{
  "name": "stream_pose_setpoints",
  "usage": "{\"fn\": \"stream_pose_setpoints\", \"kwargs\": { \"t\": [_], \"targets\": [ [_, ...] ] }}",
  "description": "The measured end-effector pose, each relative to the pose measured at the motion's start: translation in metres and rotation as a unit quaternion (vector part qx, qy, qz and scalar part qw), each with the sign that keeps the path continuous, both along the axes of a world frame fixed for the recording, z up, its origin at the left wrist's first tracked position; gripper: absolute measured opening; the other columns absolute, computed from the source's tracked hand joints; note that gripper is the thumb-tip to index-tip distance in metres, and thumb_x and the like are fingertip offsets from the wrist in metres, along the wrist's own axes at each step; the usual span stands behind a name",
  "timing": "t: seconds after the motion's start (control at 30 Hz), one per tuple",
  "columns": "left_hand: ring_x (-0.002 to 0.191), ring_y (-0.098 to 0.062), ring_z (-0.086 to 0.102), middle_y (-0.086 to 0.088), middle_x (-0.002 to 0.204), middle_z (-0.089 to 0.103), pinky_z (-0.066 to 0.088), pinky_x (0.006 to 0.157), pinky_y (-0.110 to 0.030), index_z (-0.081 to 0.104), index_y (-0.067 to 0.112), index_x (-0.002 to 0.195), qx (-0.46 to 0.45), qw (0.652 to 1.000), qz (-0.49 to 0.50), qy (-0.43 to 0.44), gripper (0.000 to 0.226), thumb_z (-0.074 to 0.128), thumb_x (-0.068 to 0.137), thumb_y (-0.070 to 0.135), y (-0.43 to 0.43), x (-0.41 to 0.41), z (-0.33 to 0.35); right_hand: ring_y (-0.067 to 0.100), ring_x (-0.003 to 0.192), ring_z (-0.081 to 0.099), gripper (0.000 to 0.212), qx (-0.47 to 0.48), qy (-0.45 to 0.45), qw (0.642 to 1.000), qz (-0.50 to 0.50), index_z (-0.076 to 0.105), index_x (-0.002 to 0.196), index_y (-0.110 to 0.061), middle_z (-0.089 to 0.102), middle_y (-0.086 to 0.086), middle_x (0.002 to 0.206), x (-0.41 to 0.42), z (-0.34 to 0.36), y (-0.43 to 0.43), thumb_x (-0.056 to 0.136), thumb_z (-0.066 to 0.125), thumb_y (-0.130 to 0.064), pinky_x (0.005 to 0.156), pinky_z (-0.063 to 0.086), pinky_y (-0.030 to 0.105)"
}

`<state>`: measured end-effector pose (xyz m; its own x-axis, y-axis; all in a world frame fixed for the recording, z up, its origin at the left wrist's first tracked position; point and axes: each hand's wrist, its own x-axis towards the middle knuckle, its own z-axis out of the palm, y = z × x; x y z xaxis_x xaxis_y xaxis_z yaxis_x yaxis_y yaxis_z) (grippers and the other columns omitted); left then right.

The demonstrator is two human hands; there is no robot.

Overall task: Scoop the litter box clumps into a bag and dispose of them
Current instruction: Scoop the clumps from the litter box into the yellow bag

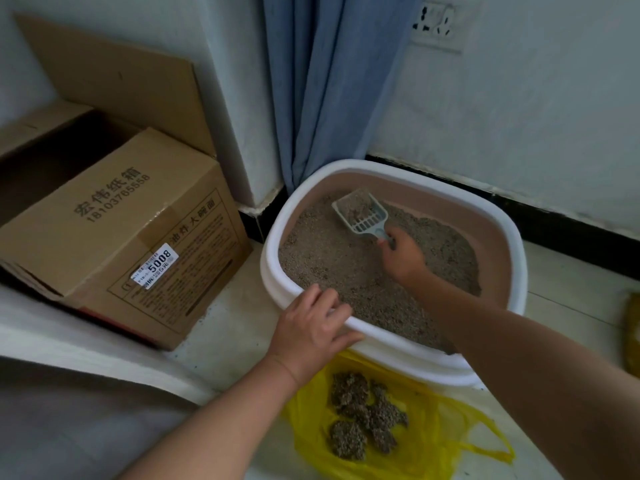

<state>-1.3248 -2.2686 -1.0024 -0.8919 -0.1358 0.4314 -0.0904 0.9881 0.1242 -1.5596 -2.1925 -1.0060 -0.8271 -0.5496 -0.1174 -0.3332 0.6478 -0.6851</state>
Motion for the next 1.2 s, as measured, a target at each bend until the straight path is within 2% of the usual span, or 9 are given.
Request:
{"fn": "stream_pose_setpoints", "kwargs": {
  "t": [0.2, 0.3, 0.47, 0.63, 0.77, 0.93, 1.03, 1.1, 1.2],
  "targets": [
    [0.086, -0.021, 0.051, 0.003, 0.089, 0.053, 0.049, 0.067, -0.033, 0.06, 0.02, 0.088, -0.006, 1.0, 0.002, -0.022, 0.043, 0.052, 0.09, 0.062, 0.002, 0.002, 0.009, 0.019, 0.085, 0.058, 0.038, -0.001, 0.003, 1.0, 0.024, 0.054, 0.136, -0.014, 0.066, 0.007, 0.11, 0.005, 0.001, 0.033, 0.103, 0.048, -0.031, 0.071, 0.044, 0.029],
    [0.086, -0.02, 0.051, 0.003, 0.09, 0.053, 0.049, 0.067, -0.032, 0.06, 0.02, 0.089, -0.009, 1.0, 0.002, -0.029, 0.044, 0.048, 0.089, 0.063, 0.004, 0.004, 0.013, 0.017, 0.073, 0.059, 0.034, -0.011, -0.001, 0.999, 0.045, 0.059, 0.129, -0.013, 0.065, 0.002, 0.09, 0.011, 0.007, 0.047, 0.102, 0.048, -0.03, 0.062, 0.043, 0.028],
    [0.088, -0.021, 0.052, 0.002, 0.092, 0.055, 0.051, 0.068, -0.034, 0.062, 0.02, 0.091, -0.004, 0.998, 0.008, -0.056, 0.043, 0.05, 0.087, 0.061, 0.007, 0.004, 0.023, 0.004, 0.065, 0.057, 0.031, -0.015, 0.012, 0.998, 0.052, 0.058, 0.129, -0.018, 0.062, -0.008, 0.083, 0.021, 0.023, 0.073, 0.103, 0.048, -0.031, 0.052, 0.038, 0.023],
    [0.087, -0.021, 0.053, 0.001, 0.091, 0.057, 0.052, 0.067, -0.036, 0.065, 0.018, 0.092, 0.008, 0.997, 0.014, -0.079, 0.04, 0.058, 0.084, 0.056, 0.012, 0.005, 0.031, 0.013, 0.068, 0.062, 0.031, -0.008, 0.022, 0.998, 0.057, 0.058, 0.128, -0.021, 0.064, -0.007, 0.081, 0.029, 0.045, 0.107, 0.102, 0.048, -0.034, 0.06, 0.05, 0.034],
    [0.094, -0.022, 0.055, -0.001, 0.098, 0.059, 0.051, 0.076, -0.036, 0.067, 0.016, 0.099, 0.051, 0.993, 0.036, -0.102, 0.037, 0.065, 0.086, 0.051, 0.02, 0.008, 0.037, 0.013, 0.065, 0.059, 0.021, 0.01, 0.036, 0.994, 0.105, 0.061, 0.118, -0.026, 0.063, -0.005, 0.077, 0.039, 0.065, 0.137, 0.102, 0.049, -0.03, 0.06, 0.045, 0.033],
    [0.123, -0.027, 0.051, -0.007, 0.128, 0.056, 0.047, 0.097, -0.042, 0.061, 0.014, 0.129, 0.099, 0.984, 0.054, -0.14, 0.048, 0.068, 0.09, 0.04, 0.03, 0.029, 0.047, 0.016, 0.069, 0.061, 0.009, 0.013, 0.039, 0.987, 0.158, 0.063, 0.104, -0.033, 0.068, -0.001, 0.079, 0.064, 0.087, 0.176, 0.098, 0.058, -0.029, 0.063, 0.047, 0.036],
    [0.124, -0.027, 0.05, -0.005, 0.133, 0.053, 0.048, 0.094, -0.042, 0.055, 0.016, 0.136, 0.122, 0.978, 0.115, -0.122, 0.056, 0.068, 0.087, 0.04, 0.038, 0.056, 0.05, 0.008, 0.063, 0.058, 0.003, 0.026, 0.043, 0.979, 0.197, 0.065, 0.091, -0.035, 0.064, -0.008, 0.072, 0.084, 0.095, 0.197, 0.092, 0.066, -0.037, 0.058, 0.043, 0.032],
    [0.119, -0.026, 0.051, -0.002, 0.128, 0.052, 0.048, 0.089, -0.04, 0.05, 0.019, 0.136, 0.137, 0.963, 0.155, -0.172, 0.057, 0.066, 0.087, 0.044, 0.04, 0.071, 0.05, 0.007, 0.063, 0.059, 0.005, 0.041, 0.045, 0.973, 0.224, 0.063, 0.088, -0.037, 0.064, -0.01, 0.072, 0.099, 0.094, 0.206, 0.091, 0.067, -0.039, 0.057, 0.045, 0.031],
    [0.116, -0.027, 0.055, -0.004, 0.124, 0.054, 0.051, 0.085, -0.04, 0.049, 0.02, 0.129, 0.179, 0.925, 0.218, -0.257, 0.052, 0.064, 0.088, 0.049, 0.038, 0.08, 0.048, 0.006, 0.065, 0.061, 0.01, 0.056, 0.042, 0.96, 0.27, 0.067, 0.098, -0.033, 0.067, -0.01, 0.076, 0.118, 0.083, 0.214, 0.091, 0.067, -0.04, 0.062, 0.05, 0.032]
  ]
}}
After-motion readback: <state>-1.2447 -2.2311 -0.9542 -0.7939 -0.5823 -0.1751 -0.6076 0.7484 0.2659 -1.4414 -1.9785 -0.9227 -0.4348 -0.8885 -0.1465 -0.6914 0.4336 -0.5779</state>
